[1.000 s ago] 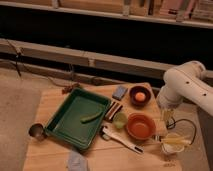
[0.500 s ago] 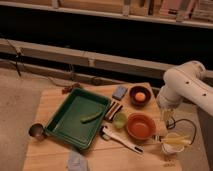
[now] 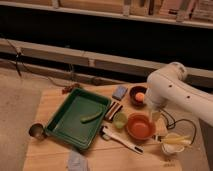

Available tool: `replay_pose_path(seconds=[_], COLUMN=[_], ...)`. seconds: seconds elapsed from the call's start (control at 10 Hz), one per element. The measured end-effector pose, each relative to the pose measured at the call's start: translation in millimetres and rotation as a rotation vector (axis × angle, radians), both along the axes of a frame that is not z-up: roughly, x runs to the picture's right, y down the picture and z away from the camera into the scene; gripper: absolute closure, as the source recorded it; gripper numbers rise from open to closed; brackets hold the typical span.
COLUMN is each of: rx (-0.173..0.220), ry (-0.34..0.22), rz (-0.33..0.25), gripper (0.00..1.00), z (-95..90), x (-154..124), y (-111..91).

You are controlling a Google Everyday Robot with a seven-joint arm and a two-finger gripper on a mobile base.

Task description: Place brush in red bowl

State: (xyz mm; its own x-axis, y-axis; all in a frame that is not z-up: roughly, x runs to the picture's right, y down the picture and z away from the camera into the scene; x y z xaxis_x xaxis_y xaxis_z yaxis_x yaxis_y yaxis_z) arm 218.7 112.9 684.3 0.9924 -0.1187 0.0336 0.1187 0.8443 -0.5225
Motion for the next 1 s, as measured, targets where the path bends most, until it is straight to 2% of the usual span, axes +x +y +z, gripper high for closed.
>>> replay_pose_path(seconds=[0.3, 0.4, 0.7, 0.9, 1.0], rx=[-0.002, -0.008, -0.037, -0.053, -0.053], ry=[-0.033, -0.035, -0.054, -0.061, -0.068], rz=[-0.05, -0.054, -0.09, -0.104, -0.109], gripper=[0.35, 0.35, 0.35, 0.35, 0.35], z=[-6.6, -4.7, 10.4, 10.4, 7.7], x=[-15, -16, -47, -50, -52], y=[14, 19, 41, 59, 61])
